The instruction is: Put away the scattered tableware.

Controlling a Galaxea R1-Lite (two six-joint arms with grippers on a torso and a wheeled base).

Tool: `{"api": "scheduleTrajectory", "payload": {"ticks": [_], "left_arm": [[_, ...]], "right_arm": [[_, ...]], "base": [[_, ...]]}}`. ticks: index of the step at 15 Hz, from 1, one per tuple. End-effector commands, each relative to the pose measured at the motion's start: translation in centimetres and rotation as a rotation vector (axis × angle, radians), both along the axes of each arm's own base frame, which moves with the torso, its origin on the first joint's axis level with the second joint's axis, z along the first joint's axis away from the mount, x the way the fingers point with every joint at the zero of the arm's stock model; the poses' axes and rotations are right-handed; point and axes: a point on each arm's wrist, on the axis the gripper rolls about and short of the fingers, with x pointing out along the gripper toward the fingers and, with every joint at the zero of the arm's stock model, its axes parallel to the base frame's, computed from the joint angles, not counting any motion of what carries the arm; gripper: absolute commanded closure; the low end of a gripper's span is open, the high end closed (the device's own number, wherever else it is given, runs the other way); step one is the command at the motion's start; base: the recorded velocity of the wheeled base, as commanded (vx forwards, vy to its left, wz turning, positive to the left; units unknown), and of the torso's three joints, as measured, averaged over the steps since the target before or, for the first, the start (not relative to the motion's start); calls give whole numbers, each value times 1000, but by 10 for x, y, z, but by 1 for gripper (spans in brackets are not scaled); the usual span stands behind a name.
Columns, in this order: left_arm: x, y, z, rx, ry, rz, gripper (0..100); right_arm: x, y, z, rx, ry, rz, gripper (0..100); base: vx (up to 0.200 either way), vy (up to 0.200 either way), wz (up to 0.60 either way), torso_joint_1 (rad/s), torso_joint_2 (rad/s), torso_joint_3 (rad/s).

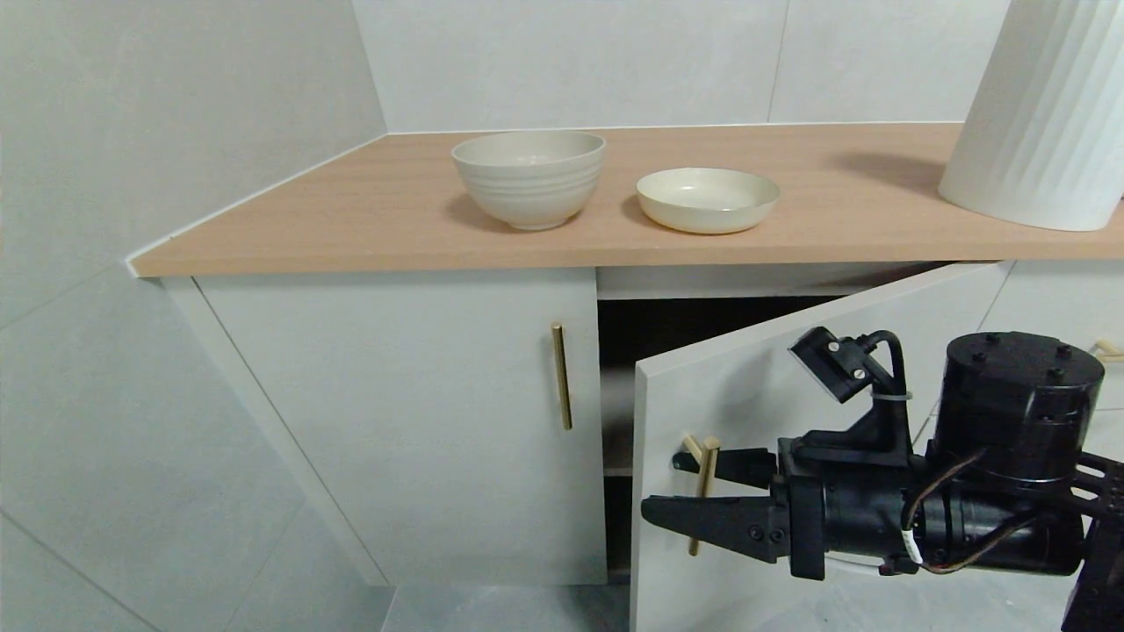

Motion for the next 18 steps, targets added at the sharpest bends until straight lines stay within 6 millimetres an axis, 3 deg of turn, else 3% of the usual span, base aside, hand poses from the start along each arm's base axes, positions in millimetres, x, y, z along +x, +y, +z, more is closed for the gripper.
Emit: {"api": "scheduleTrajectory", "payload": {"ticks": [1,4,6,8,9,10,13,18], "left_arm": [[-5,-2,14,3,-31,-80,0],[-4,-8,62,0,23,-393,0],[23,-11,98,-32,129,-495,0],[64,-11,137,-54,209,-508,0],[74,-12,143,-57,226,-518,0],[102,-19,157,-67,287,-596,0],[143,-42,148,-74,396,-744,0],[180,-87,76,-79,581,-907,0]], "right_arm": [[-3,1,2,5,-4,13,0],[-4,2,0,0,5,18,0],[-3,3,0,1,3,18,0],[-4,2,0,0,5,18,0],[-3,3,0,1,3,18,0],[-3,3,-1,-2,7,18,0],[-2,4,-4,-9,15,16,0],[-1,5,-6,-12,18,16,0]], "base": [[0,0,0,0,0,0],[0,0,0,0,0,0],[0,0,0,0,0,0],[0,0,0,0,0,0],[0,0,0,0,0,0],[0,0,0,0,0,0],[0,0,0,0,0,0],[0,0,0,0,0,0]]}}
